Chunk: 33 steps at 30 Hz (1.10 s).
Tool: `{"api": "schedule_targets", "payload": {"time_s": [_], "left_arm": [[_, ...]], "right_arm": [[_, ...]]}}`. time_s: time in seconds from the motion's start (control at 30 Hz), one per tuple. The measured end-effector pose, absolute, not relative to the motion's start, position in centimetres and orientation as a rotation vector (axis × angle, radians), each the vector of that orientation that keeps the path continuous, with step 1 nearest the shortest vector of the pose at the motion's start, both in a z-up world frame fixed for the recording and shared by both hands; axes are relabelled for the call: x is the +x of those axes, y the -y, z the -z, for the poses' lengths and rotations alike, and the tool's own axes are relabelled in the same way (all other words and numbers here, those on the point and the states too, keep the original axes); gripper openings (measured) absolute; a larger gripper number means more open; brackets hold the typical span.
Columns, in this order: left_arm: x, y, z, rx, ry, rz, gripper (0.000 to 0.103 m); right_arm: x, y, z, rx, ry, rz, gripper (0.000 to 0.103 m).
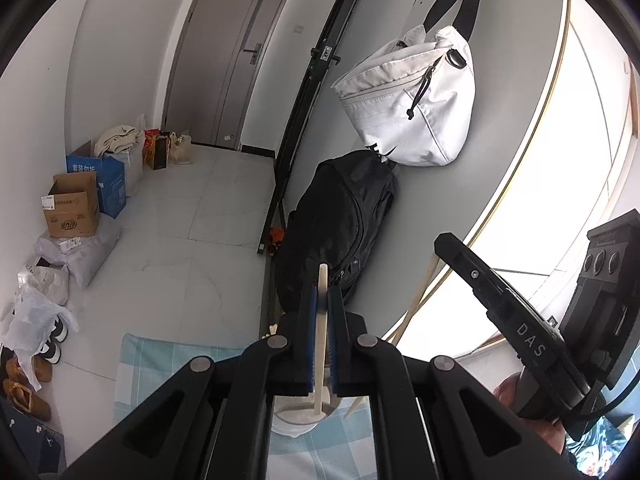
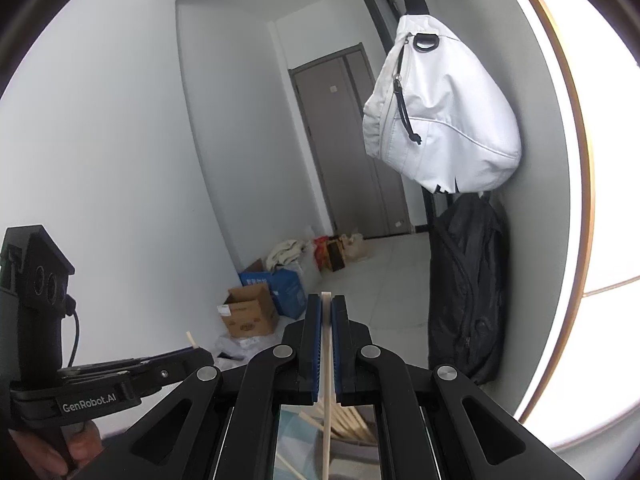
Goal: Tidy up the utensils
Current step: 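Lift both held chopsticks and carry them over the white holder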
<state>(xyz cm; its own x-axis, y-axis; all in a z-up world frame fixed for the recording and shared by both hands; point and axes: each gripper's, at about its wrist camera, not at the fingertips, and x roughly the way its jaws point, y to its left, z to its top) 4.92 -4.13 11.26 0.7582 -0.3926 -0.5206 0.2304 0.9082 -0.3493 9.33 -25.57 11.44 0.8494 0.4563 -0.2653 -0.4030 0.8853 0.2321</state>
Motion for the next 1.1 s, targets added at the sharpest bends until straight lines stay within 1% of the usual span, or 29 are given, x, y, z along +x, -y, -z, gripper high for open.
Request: {"api": "schedule_targets", "payload": {"time_s": [0.37,0.73,0.93,1.1], "left_arm": [[9.9,4.5,-9.3,-0.313,-0.671,0.346,0.001],[12.2,4.6,-6.6,-0.322,-0.712,0.342,0.001],[12.4,4.4,-5.4,-0.338,-0.724,0.355,0.001],[12.6,4.4,-4.1,-0.332,-0.758,0.375,0.001]], "right_arm": [[14.4,24.5,-11.3,0.094,-0.315,-0.476,0.004],[18.0,24.1,-8.6,0.061,-0.356,-0.494,0.004],[17.6,21.9,-6.8,-0.056,-0.340,-0.531,0.004],[17.7,21.4,-4.8,-0.064,-0.373,-0.556,0.004]]}}
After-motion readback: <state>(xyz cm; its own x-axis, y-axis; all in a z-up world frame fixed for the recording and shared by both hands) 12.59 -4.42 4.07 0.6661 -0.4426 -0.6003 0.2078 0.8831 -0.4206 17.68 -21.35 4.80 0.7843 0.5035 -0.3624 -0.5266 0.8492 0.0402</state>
